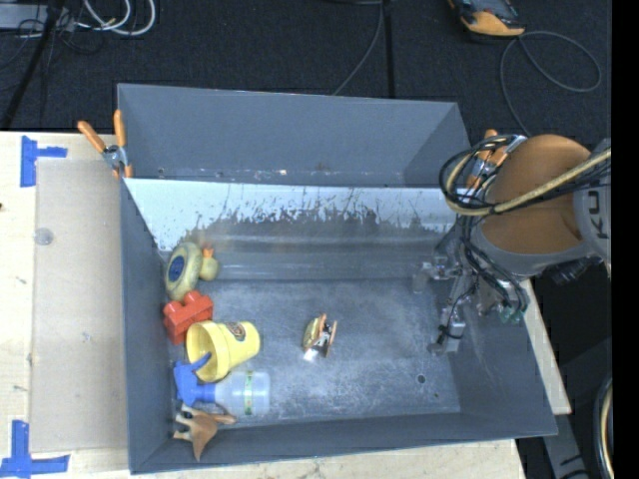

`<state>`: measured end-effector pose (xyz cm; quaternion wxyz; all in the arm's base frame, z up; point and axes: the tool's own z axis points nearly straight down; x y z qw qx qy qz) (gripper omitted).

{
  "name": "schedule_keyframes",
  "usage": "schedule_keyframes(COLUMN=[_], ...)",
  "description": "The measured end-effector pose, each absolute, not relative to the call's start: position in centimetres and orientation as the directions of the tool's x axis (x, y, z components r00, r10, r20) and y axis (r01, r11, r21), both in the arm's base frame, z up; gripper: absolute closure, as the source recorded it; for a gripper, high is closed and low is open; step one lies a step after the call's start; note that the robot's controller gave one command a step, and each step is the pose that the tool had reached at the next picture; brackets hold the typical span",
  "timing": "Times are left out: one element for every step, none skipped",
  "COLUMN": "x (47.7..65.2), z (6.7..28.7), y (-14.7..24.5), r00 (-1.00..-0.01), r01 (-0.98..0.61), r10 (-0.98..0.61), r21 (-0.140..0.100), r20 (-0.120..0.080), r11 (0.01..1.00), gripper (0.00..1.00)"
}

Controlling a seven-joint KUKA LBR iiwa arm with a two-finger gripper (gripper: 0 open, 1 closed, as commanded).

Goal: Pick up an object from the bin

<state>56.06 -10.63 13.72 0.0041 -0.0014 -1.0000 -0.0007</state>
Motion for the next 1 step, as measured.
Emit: schedule_keyframes(x=[56.24], z=[14.14], y=[-10.6], r00=[-1.0], r01=[0.0], r10=[0.0], r21=[0.0], r20=[0.002], r11=[1.0], gripper=[0.0])
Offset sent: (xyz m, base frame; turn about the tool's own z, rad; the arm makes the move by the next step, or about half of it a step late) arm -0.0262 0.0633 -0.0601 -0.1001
